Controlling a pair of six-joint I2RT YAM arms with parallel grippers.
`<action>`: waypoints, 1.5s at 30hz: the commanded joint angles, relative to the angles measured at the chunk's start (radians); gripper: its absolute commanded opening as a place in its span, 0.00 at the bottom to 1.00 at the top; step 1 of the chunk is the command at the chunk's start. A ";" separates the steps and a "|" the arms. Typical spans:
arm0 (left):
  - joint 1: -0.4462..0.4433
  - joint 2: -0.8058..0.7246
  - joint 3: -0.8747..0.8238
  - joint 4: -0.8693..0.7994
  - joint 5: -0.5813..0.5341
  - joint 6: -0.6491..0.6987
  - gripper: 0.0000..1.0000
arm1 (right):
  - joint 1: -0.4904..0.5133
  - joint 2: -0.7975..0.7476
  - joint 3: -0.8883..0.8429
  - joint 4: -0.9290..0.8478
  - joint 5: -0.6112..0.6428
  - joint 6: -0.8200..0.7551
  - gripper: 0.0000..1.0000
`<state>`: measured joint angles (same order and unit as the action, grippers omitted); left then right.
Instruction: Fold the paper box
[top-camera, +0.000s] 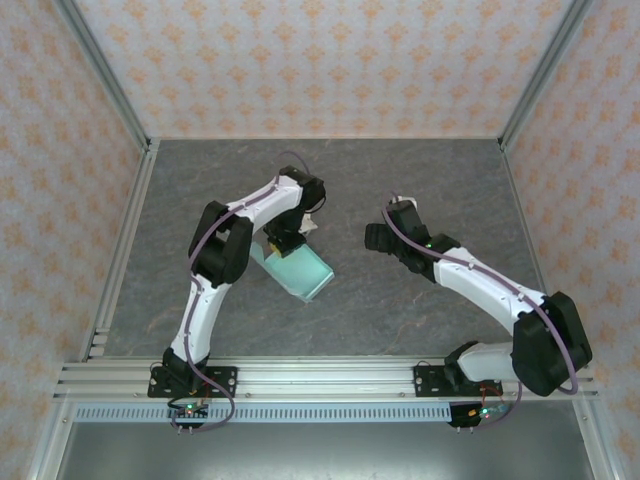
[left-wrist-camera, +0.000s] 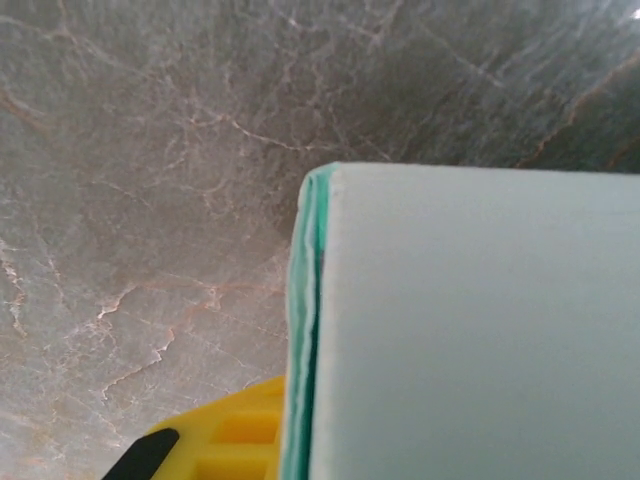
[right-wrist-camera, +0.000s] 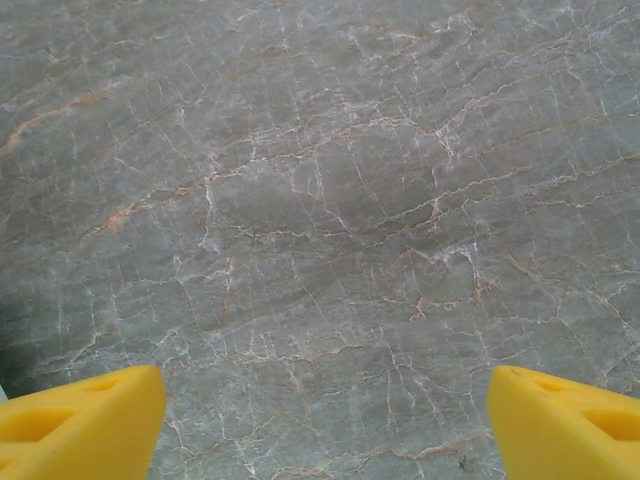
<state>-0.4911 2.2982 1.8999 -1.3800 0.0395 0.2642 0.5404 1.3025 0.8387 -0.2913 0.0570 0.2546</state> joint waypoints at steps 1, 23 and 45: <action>0.000 0.033 0.056 -0.041 -0.028 0.019 0.14 | 0.002 0.012 -0.008 0.006 0.040 0.013 0.84; 0.000 -0.085 0.062 0.049 0.094 0.059 0.63 | 0.038 0.060 -0.010 0.051 -0.207 0.003 0.83; 0.270 -0.977 -0.641 0.712 0.062 -0.547 0.63 | 0.106 0.344 0.102 0.162 -0.535 0.098 0.56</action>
<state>-0.2489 1.3876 1.3903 -0.7650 0.1555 -0.1089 0.6407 1.6485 0.8997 -0.1417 -0.4519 0.3405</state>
